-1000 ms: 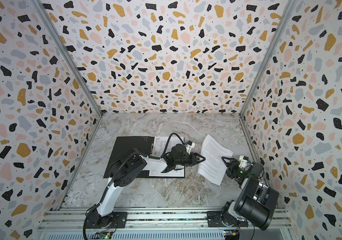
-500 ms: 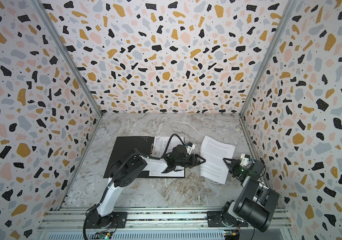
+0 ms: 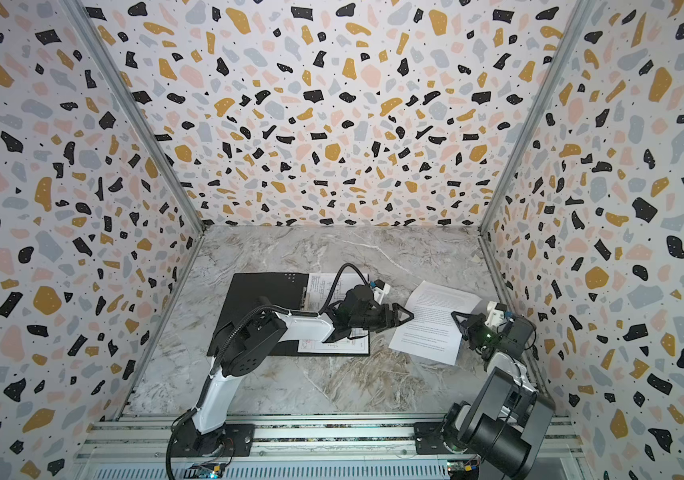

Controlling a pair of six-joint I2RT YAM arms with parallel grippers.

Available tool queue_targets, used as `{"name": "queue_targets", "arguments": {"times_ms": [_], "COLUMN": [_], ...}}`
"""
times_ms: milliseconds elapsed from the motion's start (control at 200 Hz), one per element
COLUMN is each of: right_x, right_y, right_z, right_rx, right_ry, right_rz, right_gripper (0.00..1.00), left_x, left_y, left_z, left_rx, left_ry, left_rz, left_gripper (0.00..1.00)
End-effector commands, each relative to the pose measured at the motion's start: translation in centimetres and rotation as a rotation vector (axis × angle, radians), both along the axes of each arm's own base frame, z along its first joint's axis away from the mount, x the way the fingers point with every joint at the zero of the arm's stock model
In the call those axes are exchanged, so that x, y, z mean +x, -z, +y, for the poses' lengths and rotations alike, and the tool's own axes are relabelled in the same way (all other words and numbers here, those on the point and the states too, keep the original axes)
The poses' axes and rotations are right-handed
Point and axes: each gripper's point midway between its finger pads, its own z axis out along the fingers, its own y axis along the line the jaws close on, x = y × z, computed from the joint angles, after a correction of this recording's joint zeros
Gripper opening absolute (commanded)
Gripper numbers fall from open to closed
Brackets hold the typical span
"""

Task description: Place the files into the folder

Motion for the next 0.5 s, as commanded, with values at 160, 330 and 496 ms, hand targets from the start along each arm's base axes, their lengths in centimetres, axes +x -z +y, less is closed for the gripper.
{"name": "queue_targets", "arguments": {"times_ms": [160,330,496], "right_x": [2.6,3.9,5.5], "right_y": [-6.3,-8.0,-9.1], "right_z": [0.4,2.8,6.7], "right_rx": [-0.132,-0.215,-0.281], "right_ry": [-0.006,-0.065,-0.153], "right_rz": [-0.105,-0.121,-0.135], "right_gripper": [0.0,0.0,0.0], "left_x": [1.0,2.8,4.3], "left_y": [-5.7,-7.4,-8.7], "left_z": [0.7,3.6,8.5], "left_rx": [-0.008,0.097,0.274], "left_ry": [-0.032,-0.13,-0.264], "left_rz": [-0.145,-0.269,-0.394], "left_gripper": [1.0,1.0,1.0]}}
